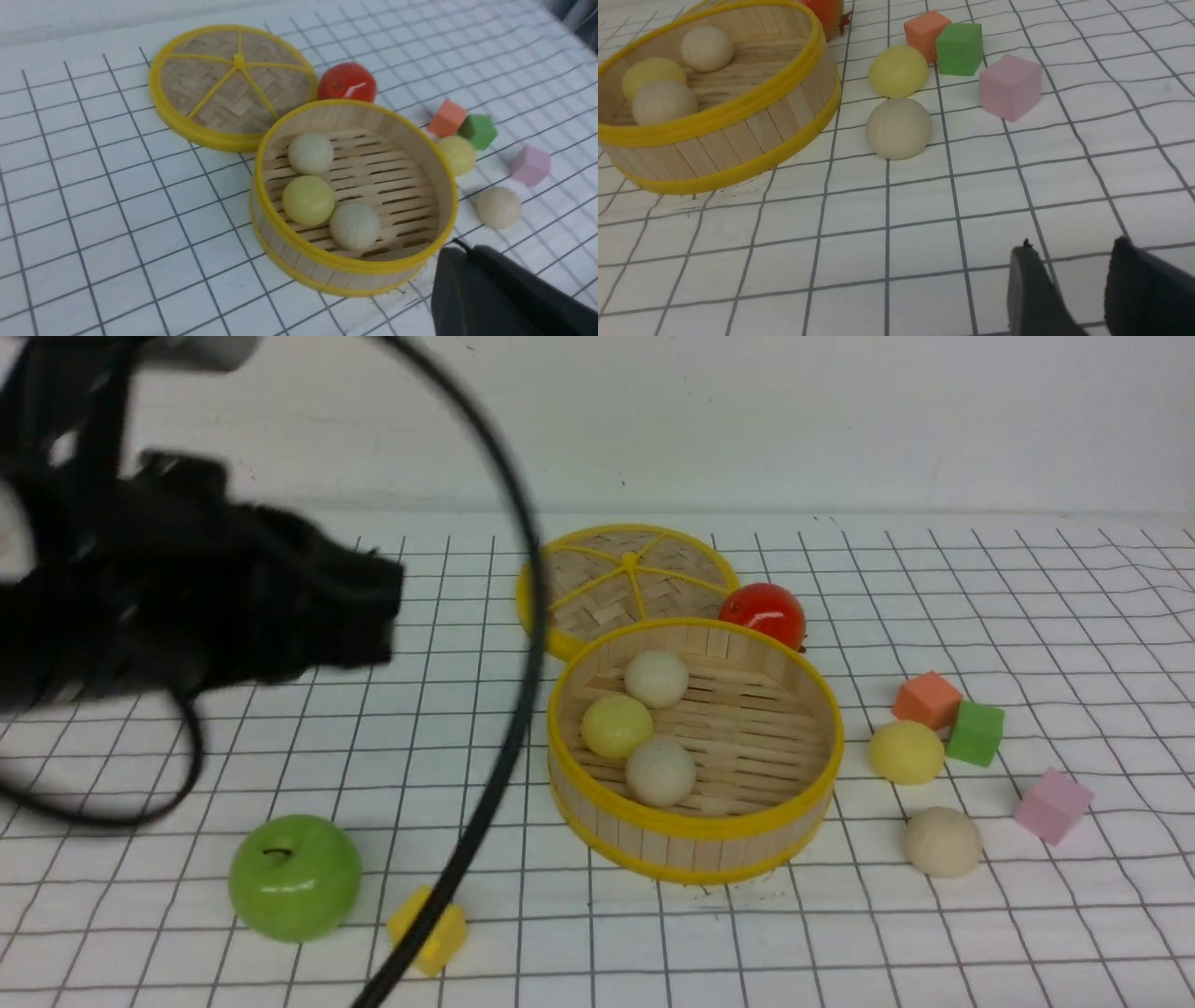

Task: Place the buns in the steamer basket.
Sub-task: Use the right arm to grab a steamed stuffed bun

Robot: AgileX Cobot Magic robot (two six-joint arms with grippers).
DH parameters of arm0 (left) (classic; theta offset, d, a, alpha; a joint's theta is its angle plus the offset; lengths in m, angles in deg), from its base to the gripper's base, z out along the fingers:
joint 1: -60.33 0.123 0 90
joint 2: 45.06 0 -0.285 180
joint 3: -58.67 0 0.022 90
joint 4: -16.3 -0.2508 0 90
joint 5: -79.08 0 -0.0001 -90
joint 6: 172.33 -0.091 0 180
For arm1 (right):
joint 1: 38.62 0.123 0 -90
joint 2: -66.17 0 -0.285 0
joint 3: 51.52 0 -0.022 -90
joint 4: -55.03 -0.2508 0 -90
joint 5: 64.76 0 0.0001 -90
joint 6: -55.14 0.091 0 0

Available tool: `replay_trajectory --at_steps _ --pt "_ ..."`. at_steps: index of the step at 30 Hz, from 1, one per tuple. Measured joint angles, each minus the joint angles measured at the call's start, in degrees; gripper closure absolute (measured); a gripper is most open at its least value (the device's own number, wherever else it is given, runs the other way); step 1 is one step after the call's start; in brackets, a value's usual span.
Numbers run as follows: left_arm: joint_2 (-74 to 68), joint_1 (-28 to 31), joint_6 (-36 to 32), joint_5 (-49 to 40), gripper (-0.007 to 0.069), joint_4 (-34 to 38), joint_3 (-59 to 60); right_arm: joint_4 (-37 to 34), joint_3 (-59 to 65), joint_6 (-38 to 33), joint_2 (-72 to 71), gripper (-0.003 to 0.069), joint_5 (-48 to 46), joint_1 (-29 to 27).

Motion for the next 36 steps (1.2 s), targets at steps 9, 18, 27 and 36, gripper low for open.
replay_trajectory --at_steps 9,18,27,36 --pt "27.2 0.0 0.0 14.5 0.0638 2.2 29.6 -0.4 0.0 0.2 0.0 0.0418 0.4 0.0" --pt "35.4 0.0 0.0 15.4 0.0638 2.2 38.9 -24.3 0.8 10.9 0.0 0.0418 11.6 0.0" --pt "35.4 0.0 0.0 13.7 0.0638 2.2 41.2 -27.1 -10.7 5.6 7.6 0.0483 1.2 0.1" --pt "35.4 0.0 0.0 13.0 0.0638 2.2 41.3 -13.4 -41.8 -9.3 50.2 0.0650 -27.9 0.3"
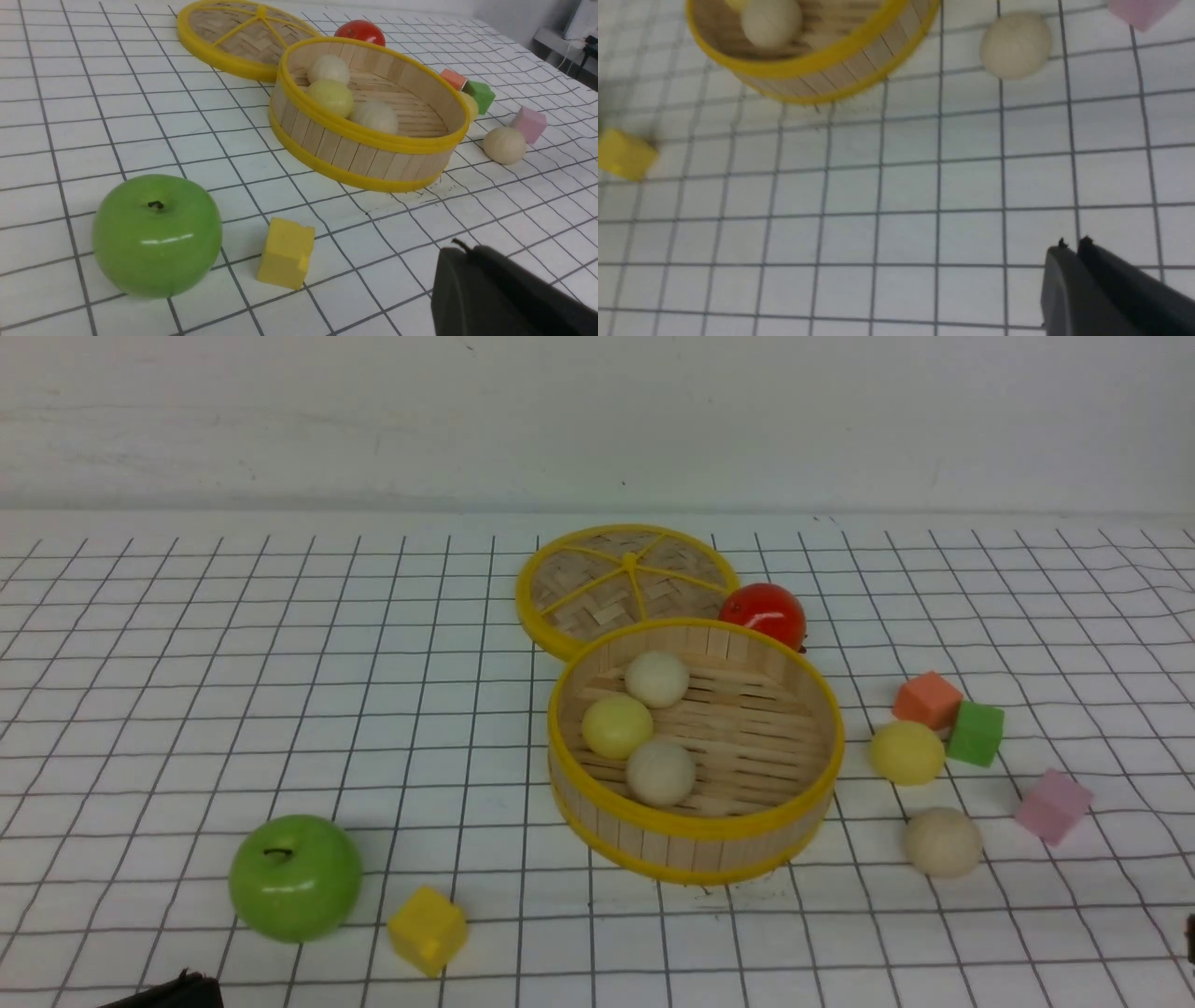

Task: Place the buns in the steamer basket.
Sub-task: Use the right arm to grab a steamed stuffed bun

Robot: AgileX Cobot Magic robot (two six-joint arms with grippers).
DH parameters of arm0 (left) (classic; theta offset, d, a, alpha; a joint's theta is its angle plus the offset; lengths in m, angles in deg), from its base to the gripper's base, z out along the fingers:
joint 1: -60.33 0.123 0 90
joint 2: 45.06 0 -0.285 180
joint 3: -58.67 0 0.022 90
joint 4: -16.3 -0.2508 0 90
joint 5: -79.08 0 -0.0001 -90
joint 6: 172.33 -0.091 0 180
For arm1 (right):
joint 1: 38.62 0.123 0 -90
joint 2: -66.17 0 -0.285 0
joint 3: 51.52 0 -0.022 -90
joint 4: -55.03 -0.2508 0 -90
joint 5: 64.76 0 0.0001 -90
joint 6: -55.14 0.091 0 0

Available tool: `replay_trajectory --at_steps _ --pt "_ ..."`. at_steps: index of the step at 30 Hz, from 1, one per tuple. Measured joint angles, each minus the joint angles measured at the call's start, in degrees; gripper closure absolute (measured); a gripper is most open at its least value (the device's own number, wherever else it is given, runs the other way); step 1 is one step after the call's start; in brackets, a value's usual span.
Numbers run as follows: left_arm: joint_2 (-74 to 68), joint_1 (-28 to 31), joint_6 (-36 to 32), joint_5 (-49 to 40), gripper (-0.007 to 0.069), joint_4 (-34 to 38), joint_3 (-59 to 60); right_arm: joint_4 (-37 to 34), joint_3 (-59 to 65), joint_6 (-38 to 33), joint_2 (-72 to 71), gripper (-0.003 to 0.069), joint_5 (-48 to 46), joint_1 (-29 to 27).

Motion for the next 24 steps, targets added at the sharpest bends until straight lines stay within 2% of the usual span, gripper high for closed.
replay_trajectory --at_steps 3,5,6,9,13,16,17,21,24 --pt "0.0 0.0 0.0 0.0 0.0638 0.0 0.0 1.0 -3.9 -0.5 8.8 0.0659 -0.3 1.4" --pt "0.0 0.0 0.0 0.0 0.0638 0.0 0.0 2.3 -7.8 -0.6 18.1 0.0659 1.2 4.7" --pt "0.0 0.0 0.0 -0.1 0.0638 0.0 0.0 2.4 -7.8 -0.6 18.1 0.0659 1.2 5.0" --pt "0.0 0.0 0.0 0.0 0.0638 0.0 0.0 6.5 -13.1 1.4 27.6 0.0655 3.6 8.6" --pt "0.0 0.0 0.0 0.0 0.0638 0.0 0.0 12.2 -17.4 4.9 34.8 0.0621 5.5 9.1" --pt "0.0 0.0 0.0 0.0 0.0637 0.0 0.0 15.8 -20.7 8.5 40.9 0.0552 6.9 9.1" --pt "0.0 0.0 0.0 0.0 0.0637 0.0 0.0 16.1 -20.8 8.6 41.2 0.0547 6.9 9.1" --pt "0.0 0.0 0.0 0.0 0.0636 0.0 0.0 16.7 -23.7 10.2 47.4 0.0419 9.4 9.1" --pt "0.0 0.0 0.0 0.0 0.0636 0.0 0.0 16.8 -24.5 10.3 49.7 0.0363 11.5 9.1"
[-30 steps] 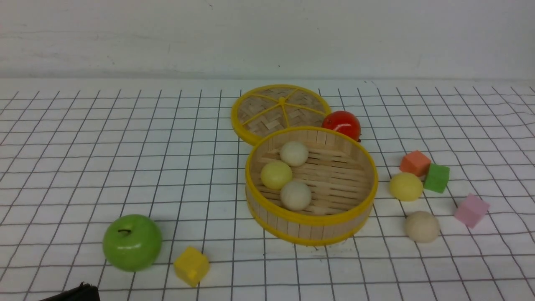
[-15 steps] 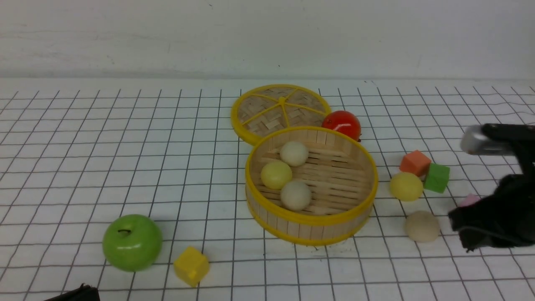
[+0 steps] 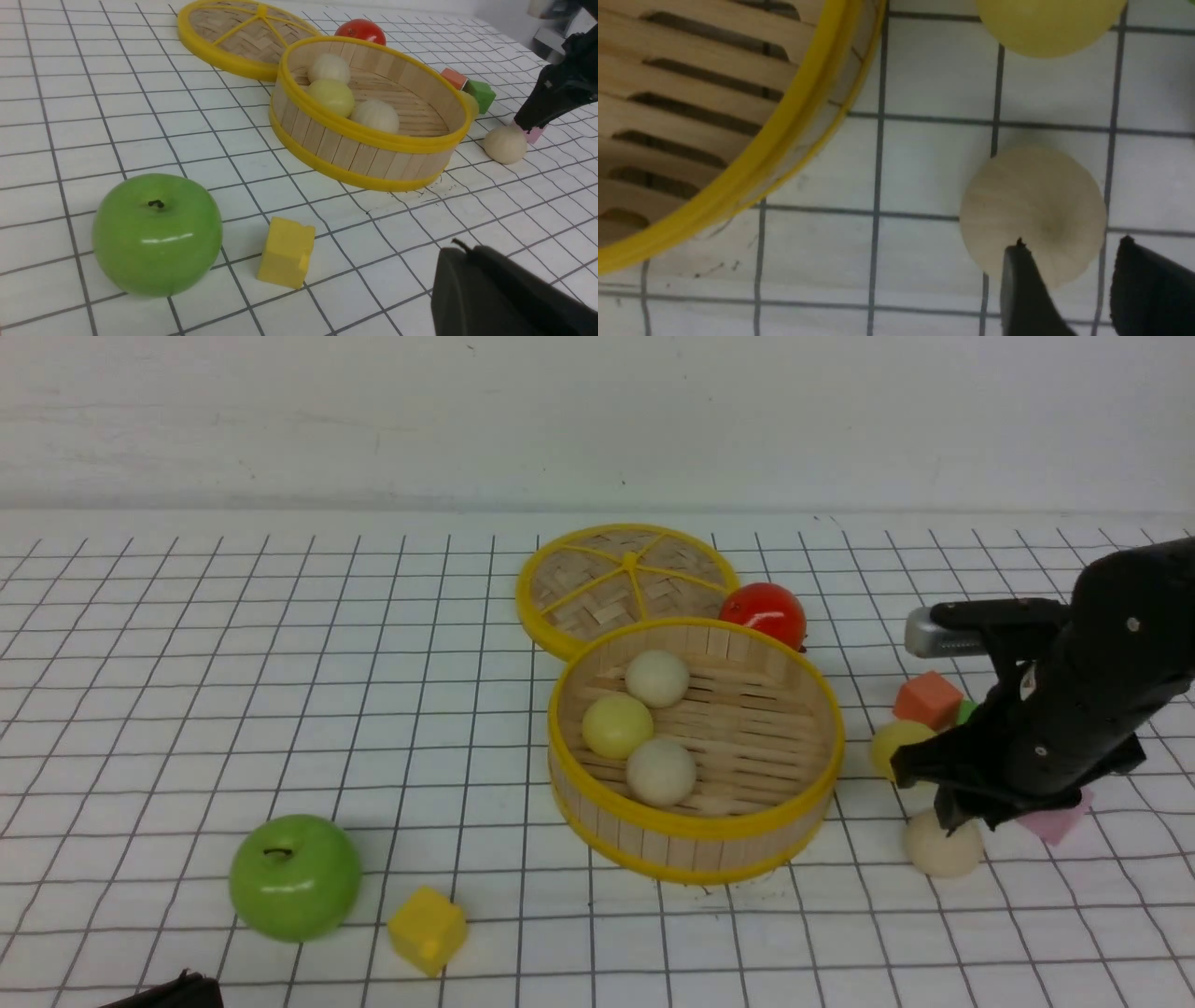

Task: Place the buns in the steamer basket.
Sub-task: Use the right arm to grab a steamed stuffed bun, then use the right arm to put the steamed stuffed bun into the steamer

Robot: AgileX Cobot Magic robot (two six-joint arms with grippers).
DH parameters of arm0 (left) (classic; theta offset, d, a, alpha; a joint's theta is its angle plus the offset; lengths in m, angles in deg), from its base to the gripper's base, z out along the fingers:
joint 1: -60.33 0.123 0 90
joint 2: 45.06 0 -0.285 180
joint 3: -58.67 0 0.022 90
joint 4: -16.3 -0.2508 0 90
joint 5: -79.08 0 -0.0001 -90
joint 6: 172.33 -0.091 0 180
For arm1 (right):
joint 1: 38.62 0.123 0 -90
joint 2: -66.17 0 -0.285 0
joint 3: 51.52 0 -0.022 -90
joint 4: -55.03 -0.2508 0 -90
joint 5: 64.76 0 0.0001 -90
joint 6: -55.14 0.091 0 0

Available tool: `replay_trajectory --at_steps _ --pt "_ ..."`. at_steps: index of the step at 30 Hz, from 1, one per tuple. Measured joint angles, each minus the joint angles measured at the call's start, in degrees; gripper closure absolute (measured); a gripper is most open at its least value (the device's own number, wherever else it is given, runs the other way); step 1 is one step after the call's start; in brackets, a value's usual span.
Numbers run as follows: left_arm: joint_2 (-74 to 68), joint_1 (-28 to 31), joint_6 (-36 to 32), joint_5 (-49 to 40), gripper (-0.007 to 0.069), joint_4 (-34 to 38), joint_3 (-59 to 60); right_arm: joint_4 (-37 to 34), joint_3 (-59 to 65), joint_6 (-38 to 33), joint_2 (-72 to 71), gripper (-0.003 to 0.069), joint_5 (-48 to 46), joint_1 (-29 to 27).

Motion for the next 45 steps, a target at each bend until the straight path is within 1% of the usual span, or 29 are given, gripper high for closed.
replay_trajectory --at_steps 3,8,14,16,17,20,21,23,27,30,34,39,45 --pt "0.0 0.0 0.0 0.0 0.0636 0.0 0.0 0.2 -0.3 0.0 1.1 0.0350 1.5 0.0" --pt "0.0 0.0 0.1 -0.1 0.0634 0.0 0.0 0.9 -0.4 0.0 3.3 0.0366 3.8 -0.3" --pt "0.0 0.0 0.1 -0.1 0.0628 0.0 0.0 1.2 -0.4 0.0 4.6 0.0431 5.5 -0.6" --pt "0.0 0.0 0.1 -0.1 0.0626 0.0 0.0 1.2 -0.4 0.0 4.7 0.0475 5.6 -0.7" --pt "0.0 0.0 0.1 -0.1 0.0626 0.0 0.0 1.2 -0.4 0.0 4.7 0.0480 5.6 -0.7" --pt "0.0 0.0 0.1 -0.1 0.0623 0.0 0.0 1.5 -0.4 -1.3 4.7 0.0585 5.1 -0.8" --pt "0.0 0.0 0.1 -0.1 0.0622 0.0 0.0 1.5 -0.4 -1.4 4.7 0.0592 5.0 -0.8" --pt "0.0 0.0 0.1 -0.1 0.0621 0.0 0.0 1.4 -0.4 -2.1 4.2 0.0651 3.7 -0.8" --pt "0.0 0.0 0.1 -0.1 0.0617 0.0 0.0 0.5 -0.4 -2.2 1.2 0.0656 2.2 0.1" --pt "0.0 0.0 0.1 -0.1 0.0613 0.0 0.0 -1.8 -1.2 -3.8 -5.4 0.0656 2.4 3.6" --pt "0.0 0.0 0.1 -0.1 0.0608 0.0 0.0 -3.5 -3.7 -4.9 -8.4 0.0656 6.0 7.9" --pt "0.0 0.0 0.1 -0.1 0.0606 0.0 0.0 -3.9 -4.8 -5.3 -5.6 0.0654 11.3 10.5" --pt "0.0 0.0 0.1 -0.1 0.0605 0.0 0.0 -4.8 -4.8 -5.3 1.6 0.0631 18.1 10.6"
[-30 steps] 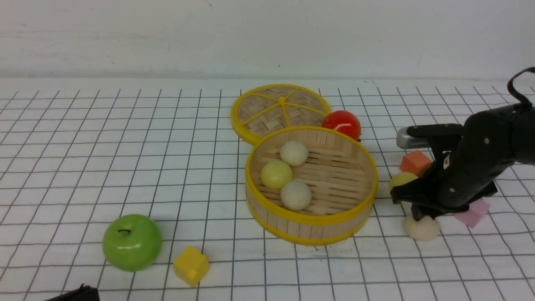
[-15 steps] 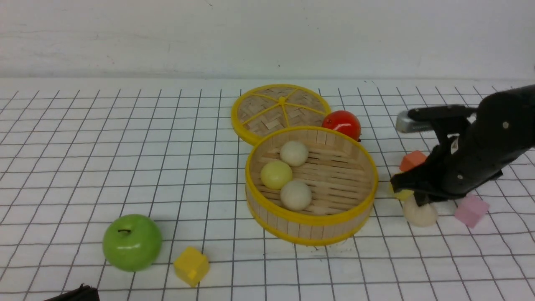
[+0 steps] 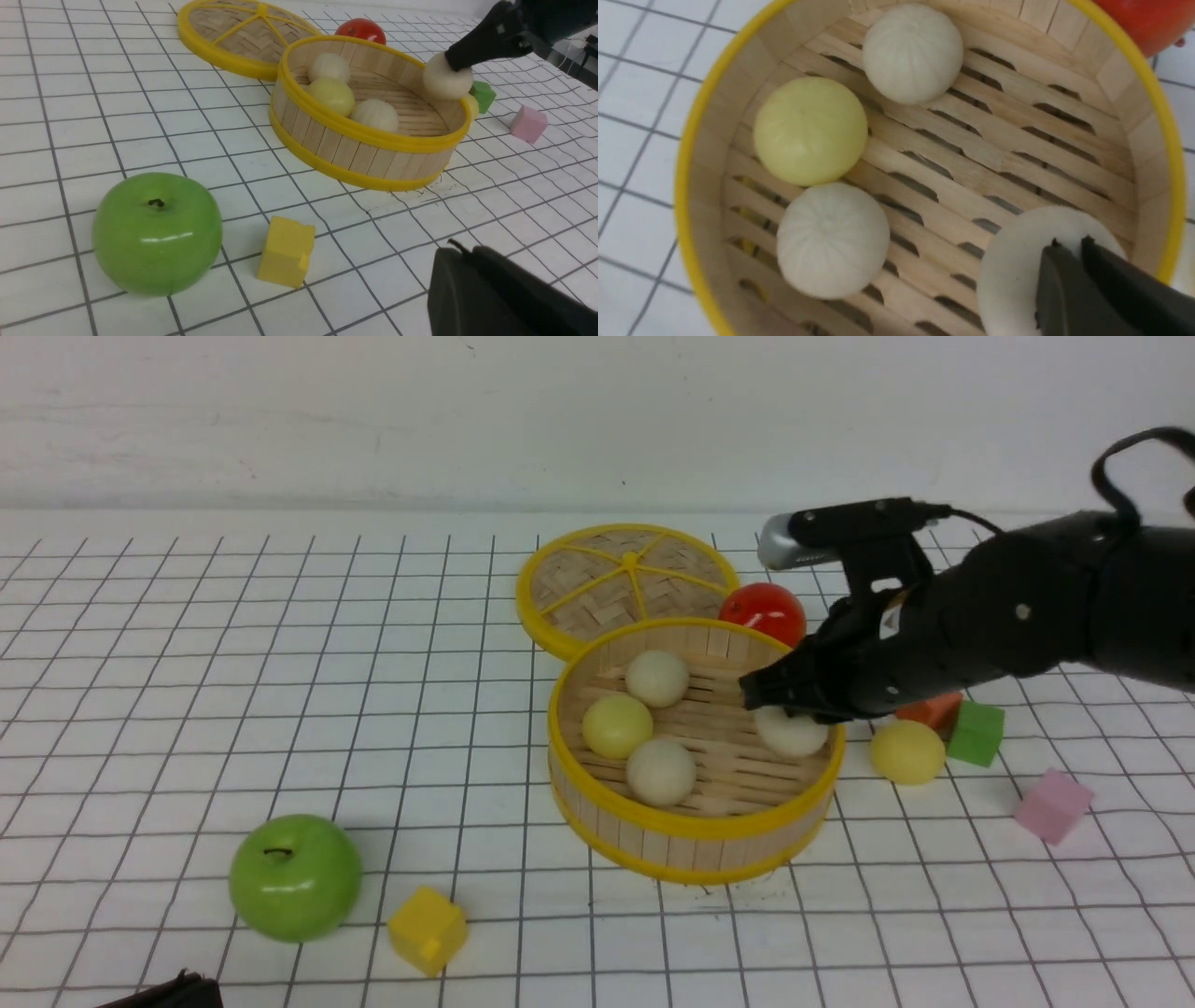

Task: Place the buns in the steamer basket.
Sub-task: Use the right arm to put the steamed stuffed bun into the steamer

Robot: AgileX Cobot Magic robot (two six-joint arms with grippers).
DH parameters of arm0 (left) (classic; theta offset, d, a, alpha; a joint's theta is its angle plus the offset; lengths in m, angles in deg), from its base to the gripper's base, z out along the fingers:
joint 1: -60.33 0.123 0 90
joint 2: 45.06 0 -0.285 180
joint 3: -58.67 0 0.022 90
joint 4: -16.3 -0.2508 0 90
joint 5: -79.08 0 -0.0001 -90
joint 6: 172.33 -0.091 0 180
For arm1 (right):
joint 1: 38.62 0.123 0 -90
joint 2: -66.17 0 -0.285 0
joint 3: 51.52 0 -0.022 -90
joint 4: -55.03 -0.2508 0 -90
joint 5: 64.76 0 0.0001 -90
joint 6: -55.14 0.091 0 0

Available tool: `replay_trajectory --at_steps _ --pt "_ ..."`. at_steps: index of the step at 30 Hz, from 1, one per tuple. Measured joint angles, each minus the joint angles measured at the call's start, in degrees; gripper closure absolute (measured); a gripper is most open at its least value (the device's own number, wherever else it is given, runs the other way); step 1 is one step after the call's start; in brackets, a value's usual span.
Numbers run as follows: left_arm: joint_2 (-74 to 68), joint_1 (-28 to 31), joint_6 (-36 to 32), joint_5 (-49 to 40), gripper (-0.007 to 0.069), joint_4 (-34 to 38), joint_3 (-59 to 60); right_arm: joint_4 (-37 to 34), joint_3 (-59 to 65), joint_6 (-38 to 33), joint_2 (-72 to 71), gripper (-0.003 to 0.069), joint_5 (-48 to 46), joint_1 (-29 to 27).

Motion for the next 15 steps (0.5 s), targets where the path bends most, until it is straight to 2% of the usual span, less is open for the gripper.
replay_trajectory --at_steps 2,5,8,10,13,15 --pt "0.0 0.0 0.0 0.0 0.0605 0.0 0.0 -0.6 0.0 0.0 0.9 0.0617 0.9 0.0" --pt "0.0 0.0 0.0 0.0 0.0605 0.0 0.0 -2.0 0.0 0.0 2.4 0.0557 2.0 0.0" --pt "0.0 0.0 0.0 0.0 0.0605 0.0 0.0 -2.3 0.0 0.0 2.6 0.0444 2.0 0.0" --pt "0.0 0.0 0.0 0.0 0.0605 0.0 0.0 -2.4 0.0 0.0 2.6 0.0406 2.0 0.0" --pt "0.0 0.0 0.0 0.0 0.0605 0.0 0.0 -2.4 0.0 0.0 2.2 0.0285 1.9 0.0" --pt "0.0 0.0 0.0 0.0 0.0605 0.0 0.0 -2.3 0.0 0.0 1.2 0.0247 1.1 0.0"
